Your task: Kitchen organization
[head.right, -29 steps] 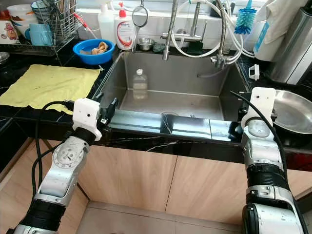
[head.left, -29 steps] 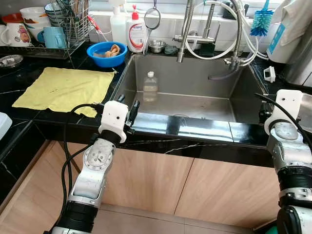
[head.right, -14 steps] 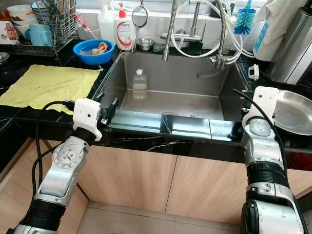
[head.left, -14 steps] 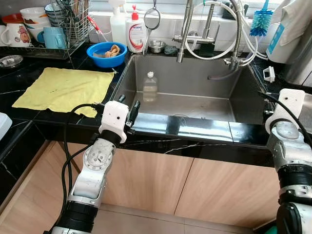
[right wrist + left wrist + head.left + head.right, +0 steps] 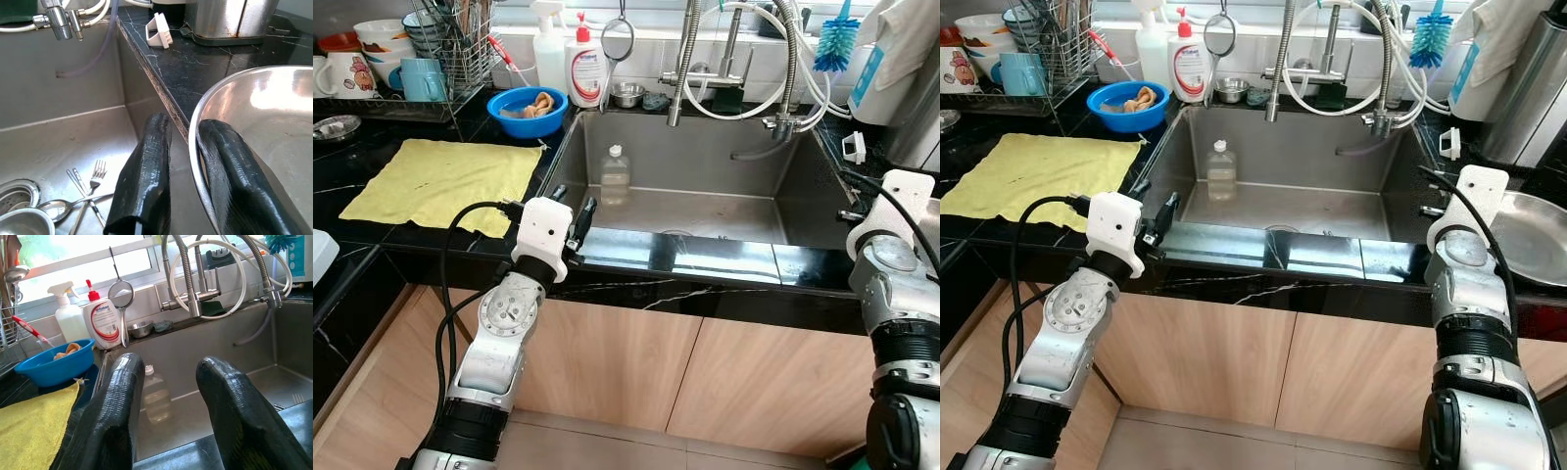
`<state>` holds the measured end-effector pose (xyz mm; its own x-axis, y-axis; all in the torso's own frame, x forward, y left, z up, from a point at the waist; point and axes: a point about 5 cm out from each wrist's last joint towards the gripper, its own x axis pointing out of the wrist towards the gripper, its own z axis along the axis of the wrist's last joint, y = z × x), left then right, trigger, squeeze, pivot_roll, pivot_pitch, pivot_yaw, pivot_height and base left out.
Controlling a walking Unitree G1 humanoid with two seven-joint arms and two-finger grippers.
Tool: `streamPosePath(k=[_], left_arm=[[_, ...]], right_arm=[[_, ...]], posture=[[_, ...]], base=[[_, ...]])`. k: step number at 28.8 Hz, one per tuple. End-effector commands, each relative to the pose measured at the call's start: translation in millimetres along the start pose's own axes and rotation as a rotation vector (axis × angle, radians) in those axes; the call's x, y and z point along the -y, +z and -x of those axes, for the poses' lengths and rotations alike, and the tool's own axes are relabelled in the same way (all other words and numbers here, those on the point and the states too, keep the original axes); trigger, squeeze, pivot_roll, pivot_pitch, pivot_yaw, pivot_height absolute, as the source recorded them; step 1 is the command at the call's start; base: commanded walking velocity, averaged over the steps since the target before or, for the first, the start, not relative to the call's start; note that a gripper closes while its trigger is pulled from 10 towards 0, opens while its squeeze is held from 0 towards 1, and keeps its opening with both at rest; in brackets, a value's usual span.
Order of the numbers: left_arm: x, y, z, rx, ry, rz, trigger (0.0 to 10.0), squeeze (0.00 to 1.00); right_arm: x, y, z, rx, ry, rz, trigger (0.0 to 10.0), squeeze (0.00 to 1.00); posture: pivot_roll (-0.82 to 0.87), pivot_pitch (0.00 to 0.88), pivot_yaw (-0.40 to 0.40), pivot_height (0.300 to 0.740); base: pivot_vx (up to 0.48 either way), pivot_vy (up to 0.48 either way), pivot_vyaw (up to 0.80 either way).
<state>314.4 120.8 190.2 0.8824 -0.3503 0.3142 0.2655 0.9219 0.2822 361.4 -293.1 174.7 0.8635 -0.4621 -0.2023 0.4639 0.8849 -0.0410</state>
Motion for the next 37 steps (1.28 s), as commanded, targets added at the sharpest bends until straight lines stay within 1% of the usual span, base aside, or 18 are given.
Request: streamPosePath(k=[1,6,9,11,18,19,20,21,22,24,26,28,30,31,32,33,36,37], left_arm=[[-0.7,5,-3.3,0.023,-0.01,-0.01,10.0,0.0],[-0.7,5,-4.0,0.024,-0.012,-0.01,10.0,0.0],[-0.8,5,-4.4,0.022,-0.014,-0.009,10.0,0.0],[-0.6,5,-4.5,0.02,-0.011,-0.007,10.0,0.0],[-0.3,4,-4.1,0.017,-0.006,-0.005,10.0,0.0],[-0.4,4,-4.1,0.017,-0.005,-0.005,10.0,0.0],[-0.7,5,-4.4,0.017,-0.005,-0.005,10.0,0.0],[-1.1,4,-4.4,0.016,-0.003,-0.006,10.0,0.0],[-1.9,4,-4.5,0.015,0.0,-0.007,10.0,0.0],[-2.2,5,-4.6,0.016,0.002,-0.007,10.0,0.0],[-2.3,4,-4.7,0.015,0.003,-0.007,10.0,0.0],[-1.7,4,-4.8,0.014,0.003,-0.006,10.0,0.0],[-1.2,4,-4.8,0.013,0.003,-0.004,10.0,0.0],[-1.1,3,-4.6,0.012,0.004,-0.003,10.0,0.0],[-1.1,3,-4.6,0.012,0.004,-0.003,10.0,0.0],[-0.4,3,-4.7,0.012,0.003,0.0,10.0,0.0],[1.0,3,-4.6,0.011,0.001,0.005,10.0,0.0],[1.0,3,-4.6,0.011,0.001,0.005,10.0,0.0]], right_arm=[[-3.2,-1,-0.9,-0.013,0.011,-0.03,0.0,0.0],[-3.4,0,-1.1,-0.009,0.013,-0.039,0.0,0.0],[-4.5,5,-1.2,0.014,0.024,-0.063,0.0,0.0],[-8.1,12,-0.8,0.041,0.043,-0.074,0.0,0.0],[-15.1,19,0.8,0.075,0.07,-0.081,0.0,0.0],[-14.9,20,1.1,0.082,0.063,-0.072,2.0,0.0],[-14.3,22,1.6,0.093,0.052,-0.061,7.6,0.0],[-14.0,24,2.3,0.105,0.05,-0.063,10.0,0.0],[-12.2,30,4.0,0.134,0.038,-0.063,10.0,1.0],[-11.0,33,4.9,0.148,0.029,-0.061,10.0,1.0],[-6.0,48,10.1,0.226,-0.003,-0.084,10.0,1.0],[2.4,63,17.3,0.302,-0.053,-0.133,10.0,1.0],[13.8,72,25.1,0.348,-0.127,-0.165,10.0,1.0],[17.7,72,28.5,0.353,-0.144,-0.173,10.0,1.0],[17.7,72,28.5,0.353,-0.144,-0.173,10.0,1.0],[25.8,68,34.9,0.349,-0.184,-0.176,10.0,1.0],[41.2,56,46.0,0.334,-0.258,-0.206,10.0,1.0],[41.2,56,46.0,0.334,-0.258,-0.206,10.0,1.0]], posture=[[0.08,0.0,0.022,0.74],[0.08,0.0,0.023,0.74],[0.08,0.0,0.021,0.74],[0.08,0.0,0.02,0.74],[0.08,0.0,0.017,0.74],[0.09,0.0,0.018,0.74],[0.08,0.0,0.018,0.74],[0.08,0.0,0.018,0.74],[0.08,0.0,0.019,0.74],[0.08,0.0,0.019,0.74],[0.08,0.0,0.019,0.74],[0.07,0.0,0.021,0.74],[0.07,0.0,0.02,0.74],[0.07,0.0,0.02,0.74],[0.07,0.0,0.02,0.74],[0.05,0.0,0.021,0.74],[0.05,0.0,0.021,0.74],[0.05,0.0,0.021,0.74]], base=[[0.0,0.0,0.0],[0.0,0.0,0.0],[0.0,0.0,0.0],[0.0,0.0,0.0],[0.0,0.0,0.0],[0.0,0.0,0.0],[0.0,0.0,0.0],[0.0,0.0,0.0],[0.0,0.0,0.0],[0.0,0.0,0.0],[0.0,0.0,0.0],[0.0,0.0,0.0],[0.0,0.0,0.0],[0.0,0.0,0.0],[0.0,0.0,0.0],[0.0,0.0,0.0],[0.0,0.0,0.0],[0.0,0.0,0.0]])
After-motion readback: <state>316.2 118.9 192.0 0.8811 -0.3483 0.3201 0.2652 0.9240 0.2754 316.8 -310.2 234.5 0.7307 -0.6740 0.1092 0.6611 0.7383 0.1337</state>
